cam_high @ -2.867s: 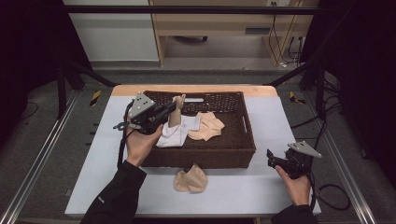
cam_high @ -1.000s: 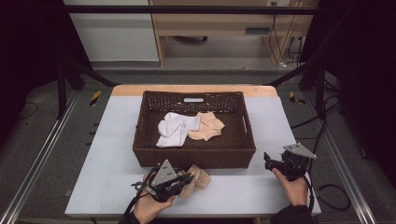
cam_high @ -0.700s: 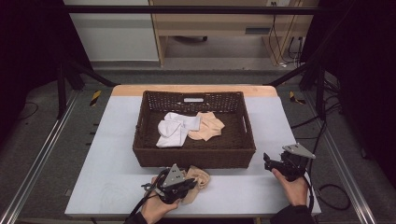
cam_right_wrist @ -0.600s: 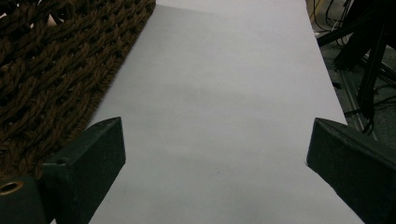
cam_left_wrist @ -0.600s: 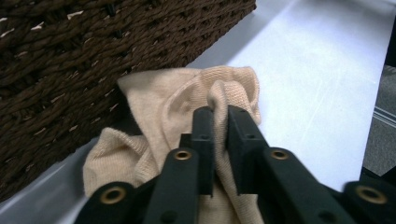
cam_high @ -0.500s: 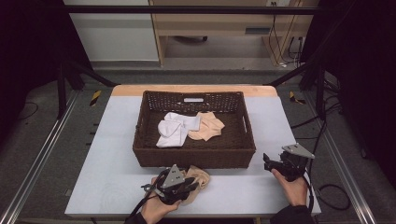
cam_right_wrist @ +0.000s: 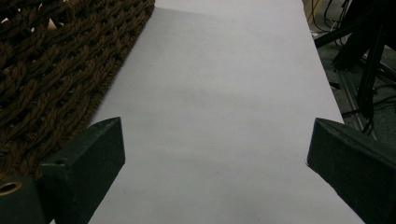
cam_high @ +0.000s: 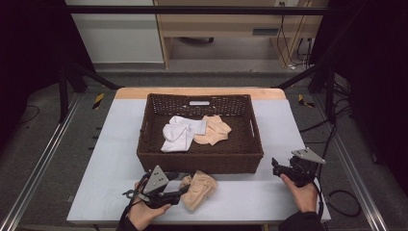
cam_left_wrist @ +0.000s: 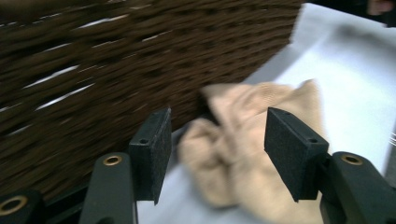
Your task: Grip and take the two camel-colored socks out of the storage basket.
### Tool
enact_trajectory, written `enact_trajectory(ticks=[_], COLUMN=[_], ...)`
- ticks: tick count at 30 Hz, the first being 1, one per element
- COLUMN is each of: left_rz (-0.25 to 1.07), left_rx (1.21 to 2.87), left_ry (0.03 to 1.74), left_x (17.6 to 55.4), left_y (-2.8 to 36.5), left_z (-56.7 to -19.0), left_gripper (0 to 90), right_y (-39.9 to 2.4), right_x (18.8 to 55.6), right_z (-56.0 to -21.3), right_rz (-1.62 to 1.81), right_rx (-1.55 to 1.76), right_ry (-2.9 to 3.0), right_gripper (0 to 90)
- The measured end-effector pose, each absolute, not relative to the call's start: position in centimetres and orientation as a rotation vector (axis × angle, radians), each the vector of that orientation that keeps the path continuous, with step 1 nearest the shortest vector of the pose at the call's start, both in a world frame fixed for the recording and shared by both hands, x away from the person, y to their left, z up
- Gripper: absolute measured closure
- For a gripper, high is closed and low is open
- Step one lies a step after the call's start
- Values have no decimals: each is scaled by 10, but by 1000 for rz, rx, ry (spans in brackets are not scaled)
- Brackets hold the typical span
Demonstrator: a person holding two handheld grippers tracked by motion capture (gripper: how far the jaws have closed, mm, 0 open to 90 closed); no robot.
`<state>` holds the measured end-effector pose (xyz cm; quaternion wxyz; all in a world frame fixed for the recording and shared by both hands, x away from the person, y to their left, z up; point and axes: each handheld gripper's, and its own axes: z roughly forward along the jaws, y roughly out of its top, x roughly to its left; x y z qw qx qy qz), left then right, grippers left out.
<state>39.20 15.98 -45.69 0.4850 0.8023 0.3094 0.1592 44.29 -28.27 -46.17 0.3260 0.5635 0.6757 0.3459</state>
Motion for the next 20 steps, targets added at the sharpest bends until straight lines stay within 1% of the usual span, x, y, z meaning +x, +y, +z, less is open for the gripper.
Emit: enact_trajectory(ticks=[12, 16, 20], left_rz=[480, 487, 491], left_rx=[1935, 1941, 1957], left_ry=[919, 967, 986], left_x=[396, 396, 397], left_y=[228, 241, 246], left_z=[-465, -470, -472], left_gripper=[404, 409, 414], right_y=[-284, -285, -285], right_x=[442, 442, 442], right_z=[-461, -461, -461], right_rz=[912, 913, 916], right_rx=[1483, 1483, 1485], right_ry=[1758, 1755, 1754], right_gripper=[42, 41, 40])
